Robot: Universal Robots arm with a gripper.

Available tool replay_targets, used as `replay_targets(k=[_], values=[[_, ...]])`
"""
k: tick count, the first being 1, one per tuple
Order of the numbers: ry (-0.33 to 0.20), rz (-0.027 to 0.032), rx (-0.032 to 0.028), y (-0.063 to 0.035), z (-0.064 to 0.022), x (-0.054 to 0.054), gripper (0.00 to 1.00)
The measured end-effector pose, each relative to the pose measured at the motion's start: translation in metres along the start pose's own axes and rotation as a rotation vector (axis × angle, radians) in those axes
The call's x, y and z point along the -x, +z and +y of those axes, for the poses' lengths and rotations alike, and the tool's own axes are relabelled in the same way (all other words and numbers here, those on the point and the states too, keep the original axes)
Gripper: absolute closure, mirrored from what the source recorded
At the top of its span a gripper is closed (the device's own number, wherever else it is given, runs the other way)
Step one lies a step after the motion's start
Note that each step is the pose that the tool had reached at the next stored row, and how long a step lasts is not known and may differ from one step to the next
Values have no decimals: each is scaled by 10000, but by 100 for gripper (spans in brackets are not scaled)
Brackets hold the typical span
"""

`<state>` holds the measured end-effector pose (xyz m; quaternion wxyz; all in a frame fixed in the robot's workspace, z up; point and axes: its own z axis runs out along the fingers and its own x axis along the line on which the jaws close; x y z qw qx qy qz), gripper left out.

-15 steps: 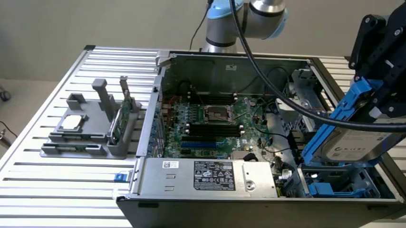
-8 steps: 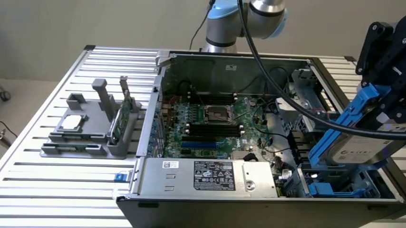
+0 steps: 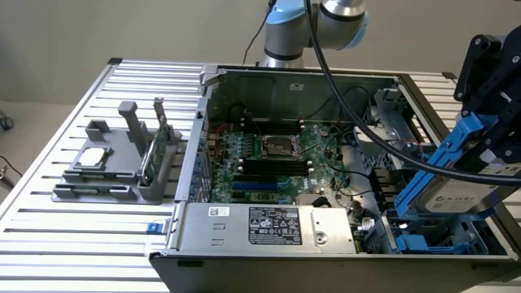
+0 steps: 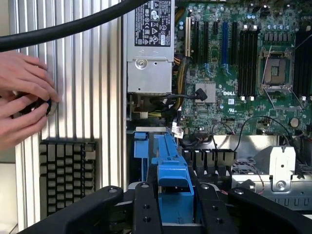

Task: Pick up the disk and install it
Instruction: 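Pick up the disk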

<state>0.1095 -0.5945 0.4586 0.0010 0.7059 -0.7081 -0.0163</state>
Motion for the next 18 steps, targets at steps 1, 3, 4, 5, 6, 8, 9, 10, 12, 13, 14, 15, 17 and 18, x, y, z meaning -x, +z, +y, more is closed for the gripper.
replay_targets(k=[1, 3, 4, 5, 6, 8, 9, 10, 12, 13, 14, 15, 17, 18], values=[[1, 0, 0, 1, 0, 0, 67], [0, 0, 1, 12, 0, 1, 67], [1, 1, 0, 20, -1, 0, 67], [0, 2, 0, 35, -2, 0, 67], [0, 4, 0, 53, -3, 0, 67], [0, 3, 0, 86, -6, -1, 67], [0, -1, 0, 96, -6, -2, 67], [0, 7, 0, 95, -6, -2, 67], [1, 10, 0, 98, -6, -2, 67], [1, 10, 0, 101, -7, -2, 67], [-1, 12, -1, 104, -11, -1, 67], [-1, 13, 0, 109, -14, -1, 67], [0, 13, 0, 123, -19, -2, 67], [1, 10, -1, 130, -20, -2, 67]])
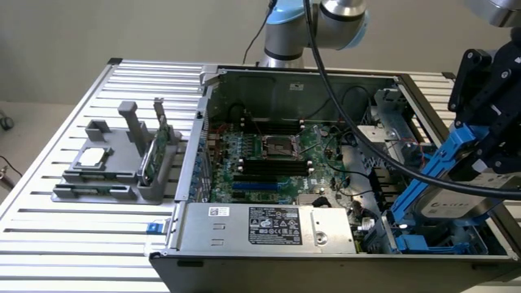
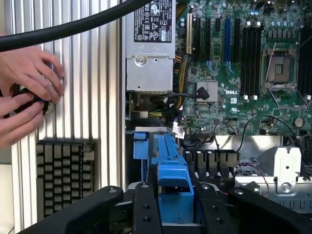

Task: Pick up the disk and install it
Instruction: 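Pick up the disk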

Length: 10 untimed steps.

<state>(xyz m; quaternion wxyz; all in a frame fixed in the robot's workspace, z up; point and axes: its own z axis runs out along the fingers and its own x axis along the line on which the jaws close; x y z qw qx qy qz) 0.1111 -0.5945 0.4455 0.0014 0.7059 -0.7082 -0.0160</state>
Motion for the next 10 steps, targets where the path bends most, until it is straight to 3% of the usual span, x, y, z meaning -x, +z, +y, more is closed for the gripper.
replay_targets(k=[10], values=[[-2, 5, -19, 59, -6, -1, 67]])
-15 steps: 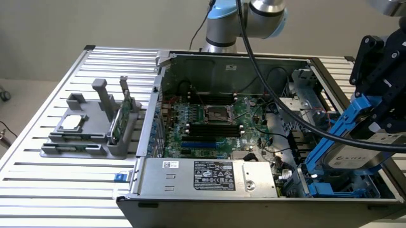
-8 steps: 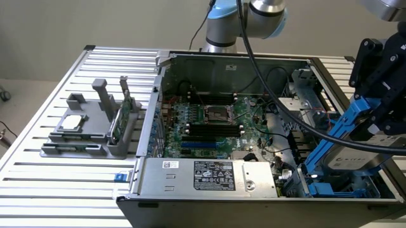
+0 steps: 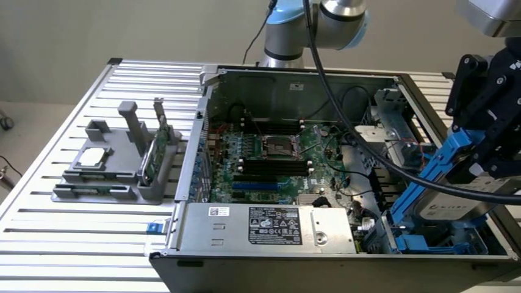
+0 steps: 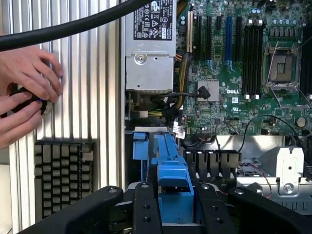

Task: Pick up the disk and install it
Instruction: 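Pick up the disk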

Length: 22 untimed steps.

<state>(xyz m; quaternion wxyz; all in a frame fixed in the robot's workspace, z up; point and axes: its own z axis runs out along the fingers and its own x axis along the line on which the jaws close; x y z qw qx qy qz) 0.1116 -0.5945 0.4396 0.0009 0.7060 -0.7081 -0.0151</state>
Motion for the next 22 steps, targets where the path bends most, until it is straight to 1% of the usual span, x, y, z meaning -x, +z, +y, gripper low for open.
replay_targets(k=[3, 8, 12, 18, 22], values=[[0, -1, -22, 27, 0, -1, 67], [-1, -3, -77, 76, -1, -2, 67], [0, 0, -89, 106, -1, -3, 67], [11, 0, -90, 145, 9, -3, 67], [26, -7, -92, 151, 22, -5, 67]])
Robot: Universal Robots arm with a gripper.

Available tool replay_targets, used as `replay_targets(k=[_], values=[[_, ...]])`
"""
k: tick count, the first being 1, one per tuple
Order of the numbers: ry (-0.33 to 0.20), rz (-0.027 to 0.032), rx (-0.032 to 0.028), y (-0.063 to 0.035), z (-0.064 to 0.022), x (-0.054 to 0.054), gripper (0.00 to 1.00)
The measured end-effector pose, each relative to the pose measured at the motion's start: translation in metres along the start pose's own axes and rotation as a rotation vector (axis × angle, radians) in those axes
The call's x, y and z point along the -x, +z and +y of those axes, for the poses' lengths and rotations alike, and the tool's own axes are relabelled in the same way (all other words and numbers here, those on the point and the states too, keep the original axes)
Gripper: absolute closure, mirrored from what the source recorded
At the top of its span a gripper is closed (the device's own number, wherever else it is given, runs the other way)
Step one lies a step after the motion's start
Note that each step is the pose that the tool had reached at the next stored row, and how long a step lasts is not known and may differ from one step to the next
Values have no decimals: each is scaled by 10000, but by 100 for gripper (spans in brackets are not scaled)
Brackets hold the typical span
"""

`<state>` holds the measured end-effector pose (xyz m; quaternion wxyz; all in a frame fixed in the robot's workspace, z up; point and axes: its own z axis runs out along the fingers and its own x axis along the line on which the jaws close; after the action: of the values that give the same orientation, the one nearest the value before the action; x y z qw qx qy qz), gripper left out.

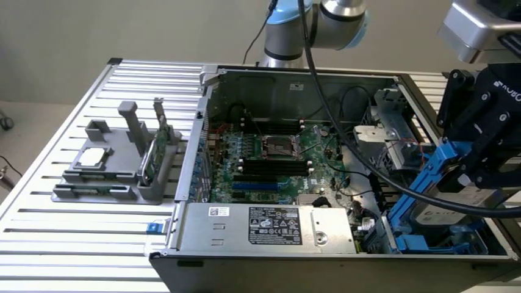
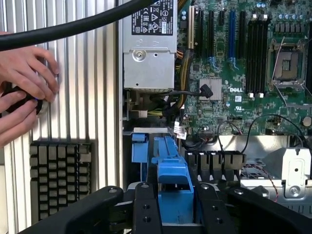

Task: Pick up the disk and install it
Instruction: 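Pick up the disk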

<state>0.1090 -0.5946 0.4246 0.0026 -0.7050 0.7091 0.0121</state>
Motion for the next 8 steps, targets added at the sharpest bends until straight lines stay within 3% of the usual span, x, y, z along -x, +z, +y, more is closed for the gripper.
replay_targets(k=[5, 8], values=[[13, 4, 1, -109, 10, 3, 67], [21, 29, 1, -117, 16, 4, 67]])
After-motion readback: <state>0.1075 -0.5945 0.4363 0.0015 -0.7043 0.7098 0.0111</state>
